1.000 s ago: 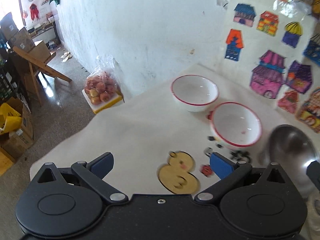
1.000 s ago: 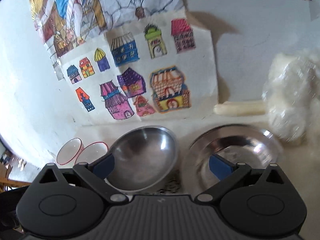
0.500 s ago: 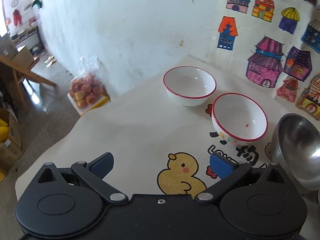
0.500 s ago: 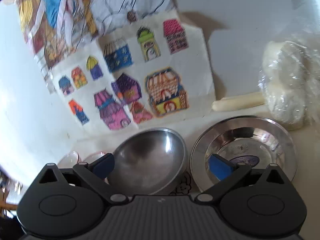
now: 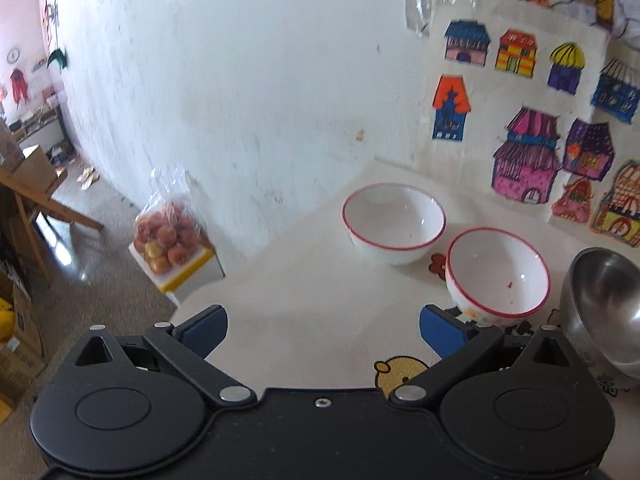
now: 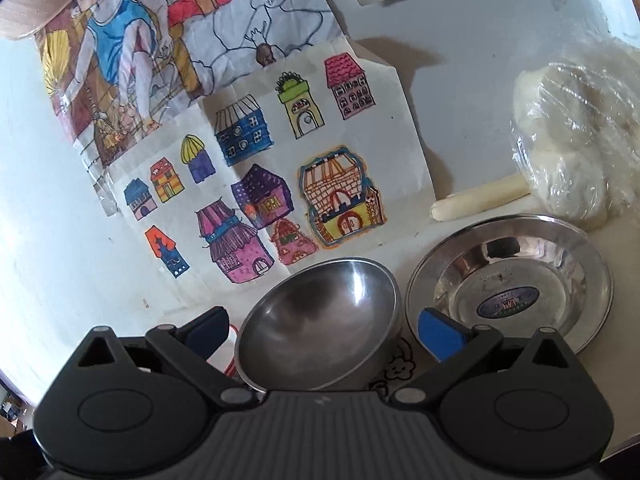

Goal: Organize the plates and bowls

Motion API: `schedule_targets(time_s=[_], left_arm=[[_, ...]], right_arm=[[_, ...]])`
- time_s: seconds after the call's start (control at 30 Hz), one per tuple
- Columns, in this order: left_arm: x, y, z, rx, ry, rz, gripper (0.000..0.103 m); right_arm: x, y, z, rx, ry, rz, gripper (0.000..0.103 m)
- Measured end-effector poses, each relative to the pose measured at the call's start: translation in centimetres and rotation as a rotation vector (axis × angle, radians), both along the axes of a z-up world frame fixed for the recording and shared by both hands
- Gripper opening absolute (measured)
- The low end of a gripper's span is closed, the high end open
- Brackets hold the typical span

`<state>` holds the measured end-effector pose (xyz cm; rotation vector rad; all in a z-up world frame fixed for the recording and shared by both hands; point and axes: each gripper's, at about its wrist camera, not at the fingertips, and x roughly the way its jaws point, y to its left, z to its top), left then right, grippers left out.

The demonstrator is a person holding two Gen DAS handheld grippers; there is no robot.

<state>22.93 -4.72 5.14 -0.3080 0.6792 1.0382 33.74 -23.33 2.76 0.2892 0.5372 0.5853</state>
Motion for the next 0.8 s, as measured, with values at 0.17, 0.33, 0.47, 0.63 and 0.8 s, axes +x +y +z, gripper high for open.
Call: schedule_targets(time_s=[0.17,0.33,0.47,0.63,0.8], left_arm=[[-1.4,-2.8,2.0,0.043,-0.012,-0.084,0.102],[-2.5,-7.4,2.6,0.02,0.011,-0.149,0.102],[-3.4,-10.9,2.9,-0.008,0.021,-0.187,0.102],[-4.1,-15.3,3.1,-0.039,0.029,-0.3,0.102],[-4.7,-19.1,2.7,-0.068,0.059,-0.415,0.102]], right_arm=[[-1.8,-2.4,2.0,-0.04,-0.033,0.051,0.103],[-4.1,-6.9,3.3,-0.09,-0.035,0.092,0.103],[-5.8,-10.7,4.0,-0.124,-0.025,0.101,0.103],[-8.3,-15.2,4.5,-0.174,-0.018,0.111,0.103],[-10.5,-18.7,4.3,-0.219,0.014,0.087,0.103]])
